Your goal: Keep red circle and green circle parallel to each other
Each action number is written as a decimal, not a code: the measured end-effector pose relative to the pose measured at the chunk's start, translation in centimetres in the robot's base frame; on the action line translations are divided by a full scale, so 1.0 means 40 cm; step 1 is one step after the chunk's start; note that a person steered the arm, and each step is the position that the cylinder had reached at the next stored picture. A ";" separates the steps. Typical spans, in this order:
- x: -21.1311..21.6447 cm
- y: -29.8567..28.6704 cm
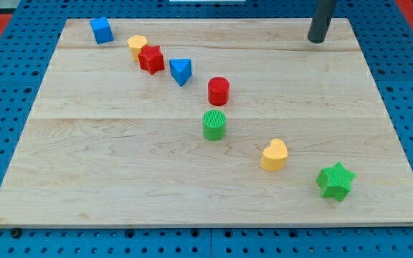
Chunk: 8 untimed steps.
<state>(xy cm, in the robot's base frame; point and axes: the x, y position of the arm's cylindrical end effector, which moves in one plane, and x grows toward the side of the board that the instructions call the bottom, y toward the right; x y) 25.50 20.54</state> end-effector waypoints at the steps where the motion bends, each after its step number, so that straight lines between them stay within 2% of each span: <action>1: 0.000 0.001; 5: 0.000 0.097; 6: 0.021 0.123; 7: 0.097 0.127; 8: 0.129 0.127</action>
<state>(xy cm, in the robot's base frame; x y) 30.68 25.62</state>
